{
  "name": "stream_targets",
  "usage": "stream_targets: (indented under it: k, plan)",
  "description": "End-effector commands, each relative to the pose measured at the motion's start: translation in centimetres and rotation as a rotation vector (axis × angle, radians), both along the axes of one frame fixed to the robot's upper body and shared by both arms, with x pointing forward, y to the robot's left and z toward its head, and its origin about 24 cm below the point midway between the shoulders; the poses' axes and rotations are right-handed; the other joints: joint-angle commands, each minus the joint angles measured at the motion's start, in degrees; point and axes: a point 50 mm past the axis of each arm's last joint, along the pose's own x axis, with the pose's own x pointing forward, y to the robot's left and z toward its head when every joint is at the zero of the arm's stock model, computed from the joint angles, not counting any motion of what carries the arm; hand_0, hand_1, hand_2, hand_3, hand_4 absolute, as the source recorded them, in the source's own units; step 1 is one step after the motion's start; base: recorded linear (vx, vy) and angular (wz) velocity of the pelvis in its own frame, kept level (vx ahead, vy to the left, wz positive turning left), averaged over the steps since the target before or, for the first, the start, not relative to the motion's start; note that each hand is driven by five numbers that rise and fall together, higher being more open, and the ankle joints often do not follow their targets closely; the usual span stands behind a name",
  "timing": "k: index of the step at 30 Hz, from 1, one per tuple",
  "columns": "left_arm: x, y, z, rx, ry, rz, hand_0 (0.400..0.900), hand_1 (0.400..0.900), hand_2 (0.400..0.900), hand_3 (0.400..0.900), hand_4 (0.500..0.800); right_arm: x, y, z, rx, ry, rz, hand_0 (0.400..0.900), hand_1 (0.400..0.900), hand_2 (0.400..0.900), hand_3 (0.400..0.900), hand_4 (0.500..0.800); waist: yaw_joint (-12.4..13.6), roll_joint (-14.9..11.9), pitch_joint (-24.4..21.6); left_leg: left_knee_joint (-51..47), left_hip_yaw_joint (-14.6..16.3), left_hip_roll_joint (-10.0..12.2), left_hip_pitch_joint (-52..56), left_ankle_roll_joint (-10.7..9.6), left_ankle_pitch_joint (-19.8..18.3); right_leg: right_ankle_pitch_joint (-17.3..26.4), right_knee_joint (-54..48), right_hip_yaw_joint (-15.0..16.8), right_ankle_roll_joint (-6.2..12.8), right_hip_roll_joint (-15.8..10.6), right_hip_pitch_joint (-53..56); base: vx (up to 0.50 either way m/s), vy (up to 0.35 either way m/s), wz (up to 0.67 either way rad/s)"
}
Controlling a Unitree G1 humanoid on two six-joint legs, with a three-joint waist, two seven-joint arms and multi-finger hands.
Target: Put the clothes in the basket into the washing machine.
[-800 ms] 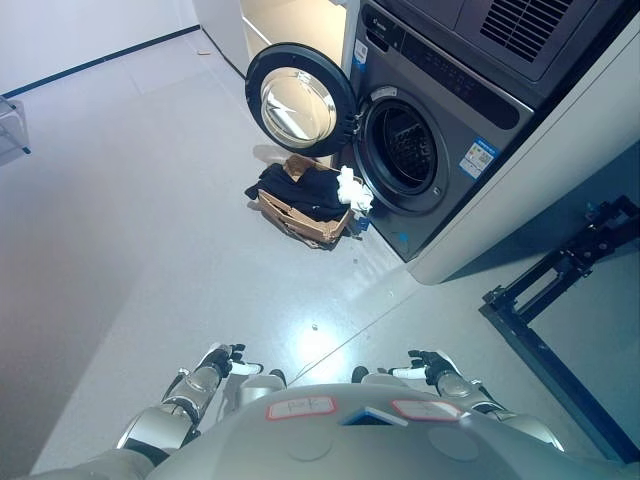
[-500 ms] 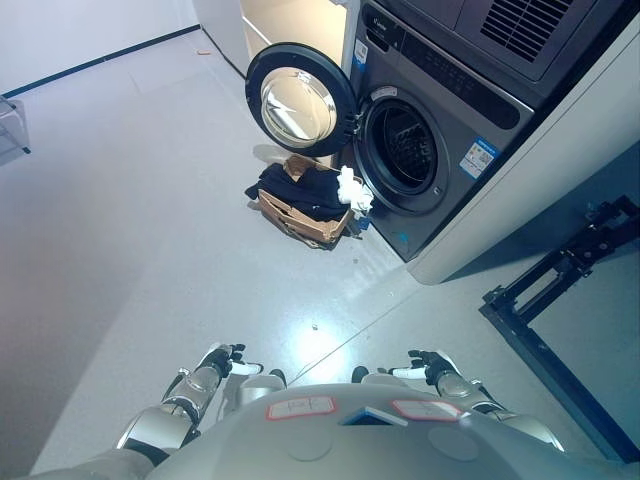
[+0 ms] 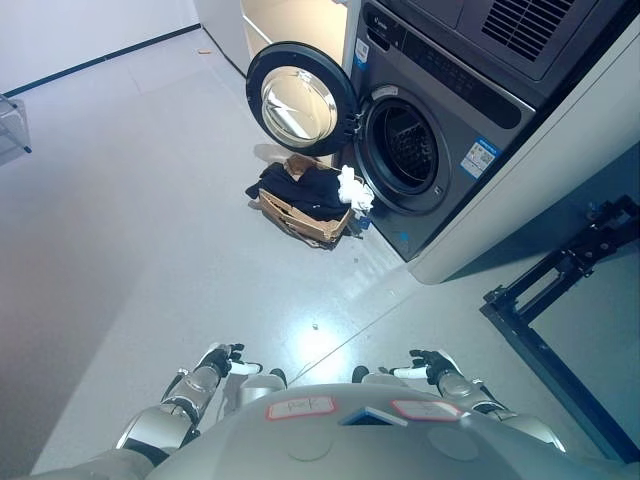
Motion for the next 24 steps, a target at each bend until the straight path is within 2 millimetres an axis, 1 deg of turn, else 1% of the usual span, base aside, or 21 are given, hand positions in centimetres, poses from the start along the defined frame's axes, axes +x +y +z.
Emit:
stream_targets:
  k: [1,3,5,6,8,9,10,12,13,14,15,16,17,18,19,20,21,22,24]
  plan:
    - [2.7,1.4,0.8,0.049,-0.092,0.061,0.900,0.900,0.900,0.900,0.800,1.9,-1.8,0.8,-0.067,-0.037,0.021,0.900,0.900,0.900,0.900,0.800,-0.75,-1.51,-0.43,-0.56,-3.41,-0.63,-2.23,0.19,-0.52,-0.19,1.59,0.32,0.50,1.13,-0.57,0.03,-0.042,0.03]
    - [3.1,1.8,1.0,0.059,-0.104,0.065,0.900,0.900,0.900,0.900,0.800,3.3,-2.5,1.3,-0.084,-0.085,0.015,0.900,0.900,0.900,0.900,0.800,-0.71,-1.55,-0.07,-0.19,-3.45,-0.32,-2.26,0.13,-0.53,-0.52,2.06,0.37,0.27,1.32,-0.73,0.02,-0.052,0.01]
    - [3.8,2.3,1.3,0.070,-0.123,0.066,0.900,0.900,0.900,0.900,0.800,4.8,-3.0,1.8,-0.095,-0.136,0.022,0.900,0.900,0.900,0.900,0.800,-0.62,-1.83,0.62,2.94,-3.71,0.08,-3.78,0.08,-1.25,-1.00,3.07,0.62,-0.25,1.47,-1.32,-0.01,-0.073,0.00]
    - [4.2,2.6,1.5,0.075,-0.135,0.071,0.900,0.900,0.900,0.900,0.800,5.6,-3.3,2.2,-0.098,-0.164,0.022,0.900,0.900,0.900,0.900,0.800,-0.56,-2.14,1.16,5.67,-3.77,0.27,-5.12,0.04,-1.96,-1.24,3.75,0.94,-0.70,1.59,-1.82,-0.04,-0.098,-0.03]
    - [5.1,2.9,1.9,0.075,-0.168,0.079,0.900,0.900,0.900,0.900,0.800,7.2,-3.7,2.8,-0.102,-0.207,0.034,0.900,0.900,0.900,0.900,0.800,-0.03,-2.71,3.02,13.12,-4.33,-0.39,-8.82,-0.11,-3.48,-1.74,5.16,2.00,-1.83,2.09,-2.68,-0.06,-0.121,-0.08]
    - [5.4,3.1,2.1,0.079,-0.177,0.083,0.900,0.900,0.900,0.900,0.800,7.3,-3.7,2.9,-0.102,-0.210,0.040,0.900,0.900,0.900,0.900,0.800,0.23,-3.05,3.71,17.09,-4.45,-0.29,-10.66,-0.21,-3.37,-1.94,5.38,2.26,-2.40,2.29,-2.49,-0.03,-0.137,-0.10]
    - [5.6,3.5,2.2,0.089,-0.186,0.090,0.900,0.900,0.900,0.900,0.800,7.4,-3.9,3.0,-0.104,-0.211,0.043,0.900,0.900,0.900,0.900,0.800,0.82,-3.33,4.51,22.43,-5.27,-0.15,-13.42,-0.28,-2.11,-2.14,5.56,2.45,-3.17,2.69,-2.20,0.00,-0.163,-0.07]
    - [6.1,4.0,2.6,0.099,-0.209,0.101,0.900,0.900,0.900,0.900,0.800,7.3,-4.1,3.0,-0.109,-0.214,0.043,0.900,0.900,0.900,0.900,0.800,2.16,-4.18,6.75,34.98,-7.33,0.24,-20.04,-0.63,4.48,-2.48,5.91,2.34,-4.76,3.22,-1.36,-0.03,-0.199,0.08]
    - [6.3,3.9,2.6,0.098,-0.215,0.101,0.900,0.900,0.900,0.900,0.800,7.0,-4.0,2.9,-0.110,-0.210,0.039,0.900,0.900,0.900,0.900,0.800,2.57,-4.28,7.80,39.95,-8.48,-0.11,-23.54,-0.84,6.80,-2.60,6.07,1.73,-5.52,3.66,-1.20,-0.04,-0.190,0.22]
    - [6.3,3.8,2.6,0.096,-0.216,0.108,0.900,0.900,0.900,0.900,0.800,6.7,-4.2,2.9,-0.118,-0.203,0.030,0.900,0.900,0.900,0.900,0.800,3.12,-4.67,8.87,44.43,-8.59,-1.53,-27.12,-0.97,8.28,-2.56,5.98,1.51,-5.97,3.51,-1.01,0.01,-0.142,0.23]
    - [6.1,3.7,2.5,0.093,-0.211,0.118,0.900,0.900,0.900,0.900,0.800,6.6,-4.2,2.9,-0.122,-0.204,0.022,0.900,0.900,0.900,0.900,0.800,2.99,-4.55,8.89,45.30,-7.83,-1.35,-29.99,-0.95,8.49,-2.84,5.67,1.21,-6.10,3.76,-1.05,0.11,-0.087,0.19]
    - [5.6,3.6,2.3,0.091,-0.201,0.130,0.900,0.900,0.900,0.900,0.800,6.4,-4.3,2.8,-0.125,-0.205,0.010,0.900,0.900,0.900,0.900,0.800,2.80,-4.04,8.29,41.42,-6.43,0.03,-31.13,-1.00,8.61,-3.66,5.24,0.73,-6.05,4.37,-0.65,0.20,-0.017,0.03]
    - [5.3,3.6,2.2,0.091,-0.196,0.135,0.900,0.900,0.900,0.900,0.800,6.3,-4.2,2.8,-0.125,-0.204,0.008,0.900,0.900,0.900,0.900,0.800,3.28,-3.74,8.10,38.30,-6.18,0.04,-31.74,-1.09,8.43,-4.18,4.83,0.93,-5.82,4.60,-0.02,0.29,0.032,-0.12]
    - [5.0,3.6,2.1,0.095,-0.186,0.138,0.900,0.900,0.900,0.900,0.800,6.3,-4.2,2.8,-0.132,-0.211,0.005,0.900,0.900,0.900,0.900,0.800,3.58,-2.94,7.73,32.07,-6.14,0.93,-32.05,-1.40,9.25,-4.95,4.27,1.20,-5.39,5.46,0.78,0.31,0.077,-0.31]
    - [4.7,3.7,2.0,0.100,-0.180,0.140,0.900,0.900,0.900,0.900,0.800,6.3,-4.2,2.8,-0.132,-0.212,0.010,0.900,0.900,0.900,0.900,0.800,4.14,-2.56,7.73,24.25,-6.08,1.89,-30.91,-1.52,9.47,-5.83,3.44,1.79,-4.62,5.62,2.34,0.38,0.104,-0.34]
    - [4.4,3.8,2.0,0.104,-0.172,0.142,0.900,0.900,0.900,0.900,0.800,6.2,-4.1,2.8,-0.133,-0.211,0.012,0.900,0.900,0.900,0.900,0.800,4.56,-1.94,7.51,16.69,-6.12,2.86,-29.76,-1.93,11.06,-6.62,2.90,2.32,-4.13,5.97,3.78,0.40,0.117,-0.39]
    - [4.2,3.8,1.9,0.109,-0.169,0.143,0.900,0.900,0.900,0.900,0.800,6.1,-4.1,2.7,-0.136,-0.211,0.017,0.900,0.900,0.900,0.900,0.800,4.95,-1.54,7.16,9.49,-5.37,3.72,-29.44,-2.15,12.02,-7.52,2.40,2.82,-3.49,6.02,5.17,0.43,0.123,-0.41]
    - [4.0,3.8,1.9,0.110,-0.168,0.150,0.900,0.900,0.900,0.900,0.800,6.3,-4.2,2.8,-0.141,-0.215,0.021,0.900,0.900,0.900,0.900,0.800,5.27,-1.09,6.75,4.84,-4.91,4.39,-30.12,-2.41,12.40,-8.27,2.15,3.48,-2.95,5.90,6.31,0.38,0.115,-0.49]
    - [3.8,3.6,1.8,0.108,-0.165,0.159,0.900,0.900,0.900,0.900,0.800,6.6,-4.1,2.9,-0.139,-0.221,0.026,0.900,0.900,0.900,0.900,0.800,5.74,-0.99,6.17,3.13,-4.76,4.66,-29.29,-2.61,13.73,-9.75,2.49,4.70,-2.11,4.97,8.42,0.36,0.134,-0.55]
